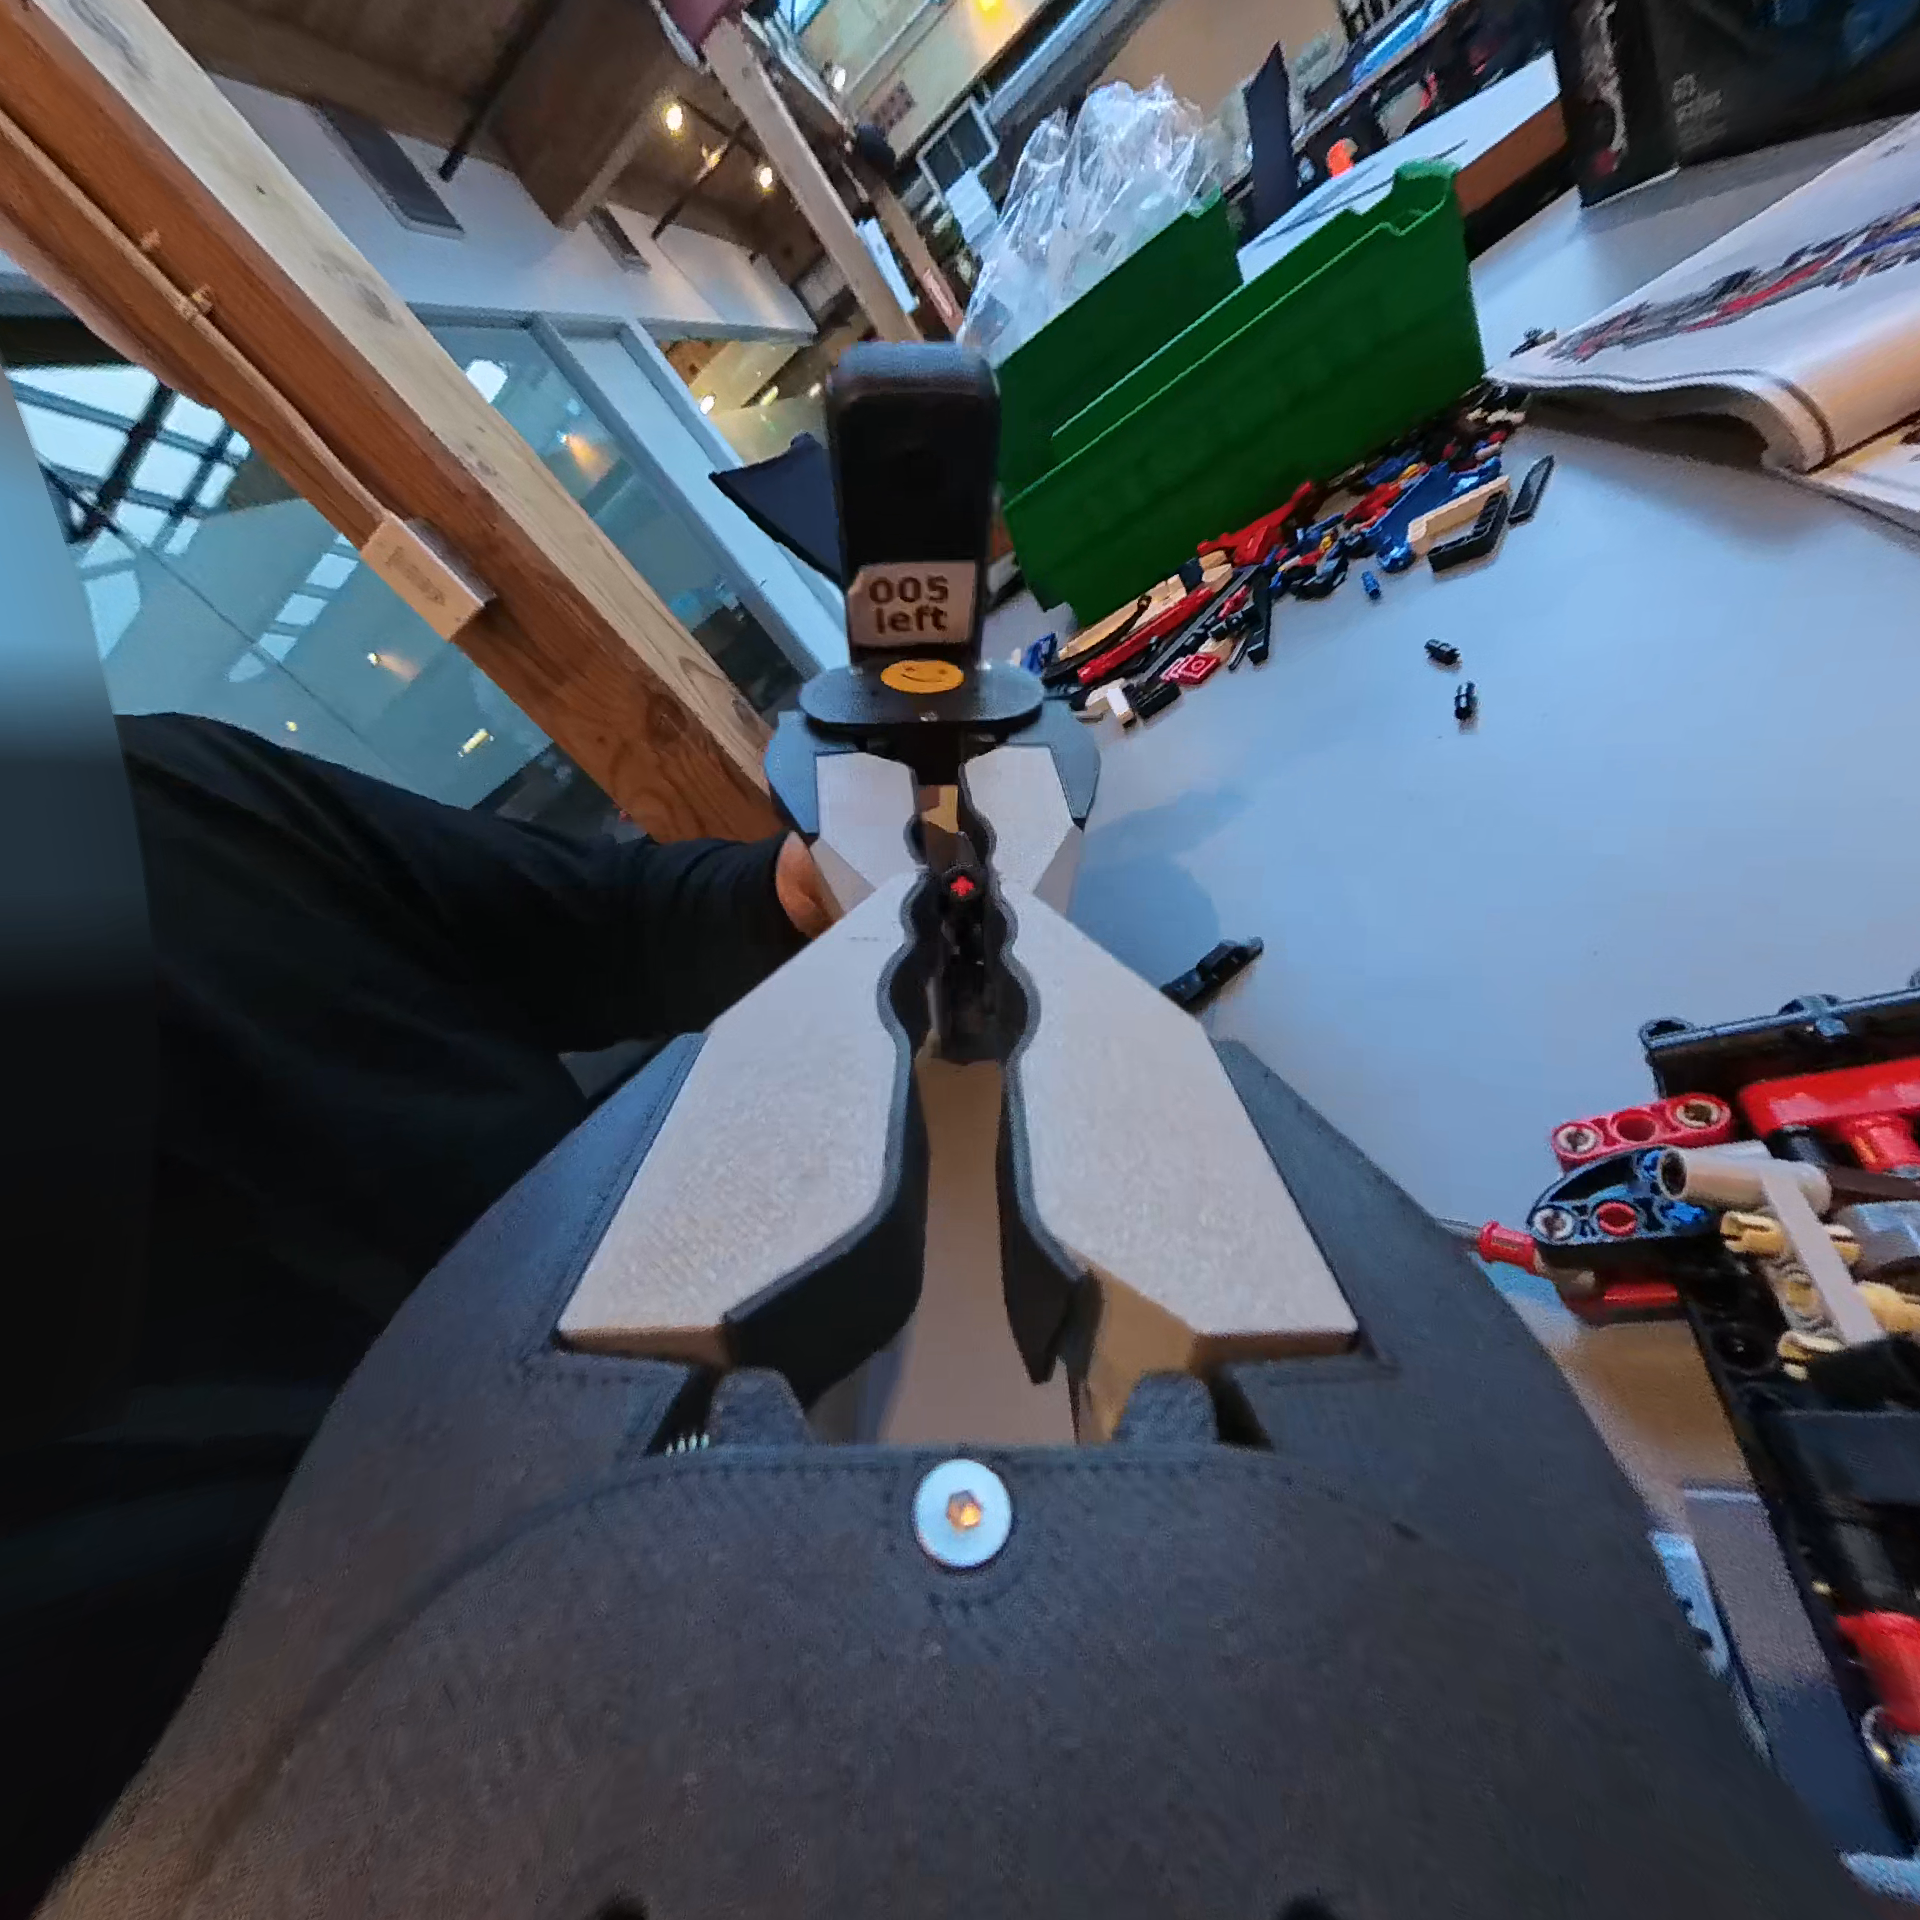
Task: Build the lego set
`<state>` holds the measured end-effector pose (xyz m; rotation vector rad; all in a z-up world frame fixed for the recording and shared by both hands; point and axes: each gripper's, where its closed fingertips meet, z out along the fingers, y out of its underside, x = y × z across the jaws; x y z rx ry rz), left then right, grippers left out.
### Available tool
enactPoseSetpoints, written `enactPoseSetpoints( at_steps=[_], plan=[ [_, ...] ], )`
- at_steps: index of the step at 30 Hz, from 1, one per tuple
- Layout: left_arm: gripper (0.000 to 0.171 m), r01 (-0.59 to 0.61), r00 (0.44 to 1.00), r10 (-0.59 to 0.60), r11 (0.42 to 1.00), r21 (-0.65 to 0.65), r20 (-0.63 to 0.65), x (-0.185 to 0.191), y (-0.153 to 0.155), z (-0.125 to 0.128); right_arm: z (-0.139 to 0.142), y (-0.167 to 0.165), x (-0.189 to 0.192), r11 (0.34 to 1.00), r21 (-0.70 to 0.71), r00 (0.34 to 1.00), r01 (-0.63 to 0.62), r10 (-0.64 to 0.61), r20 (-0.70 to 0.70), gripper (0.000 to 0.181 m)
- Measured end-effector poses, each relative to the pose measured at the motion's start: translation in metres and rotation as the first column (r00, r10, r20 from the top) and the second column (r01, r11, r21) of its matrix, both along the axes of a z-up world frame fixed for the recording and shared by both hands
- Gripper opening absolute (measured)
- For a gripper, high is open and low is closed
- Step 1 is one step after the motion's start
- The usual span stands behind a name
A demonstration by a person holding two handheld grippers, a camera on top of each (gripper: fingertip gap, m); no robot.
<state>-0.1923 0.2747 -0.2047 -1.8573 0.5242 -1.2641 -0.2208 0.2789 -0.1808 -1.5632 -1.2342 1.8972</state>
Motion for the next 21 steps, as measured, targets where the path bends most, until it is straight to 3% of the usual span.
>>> enactPoseSetpoints(
  at_steps=[1, 7, 11, 21],
  plan=[
    [0.016, 0.008, 0.999, -0.008, 1.000, 0.013, -0.031, 0.000, -0.002, -0.001, -0.001, 0.001, 0.001, 1.000, 0.020, 1.000, 0.008, -0.008, 0.005, 0.004],
    [0.019, 0.013, 0.998, -0.012, 0.999, 0.033, -0.054, -0.012, -0.006, 0.009, 0.004, 0.000, 0.005, 0.999, 0.044, 1.000, 0.001, -0.001, -0.005, 0.004],
    [0.004, 0.060, 0.997, -0.058, 0.998, 0.032, -0.051, -0.011, -0.009, 0.013, 0.003, -0.008, 0.003, 0.998, 0.059, 0.999, -0.033, 0.033, 0.003, 0.004],
    [0.000, 0.049, 0.998, -0.048, 0.998, 0.038, -0.026, -0.003, -0.007, 0.012, 0.007, -0.008, 0.005, 0.998, -0.001, 0.998, -0.057, 0.057, -0.028, 0.004]
  ],
)
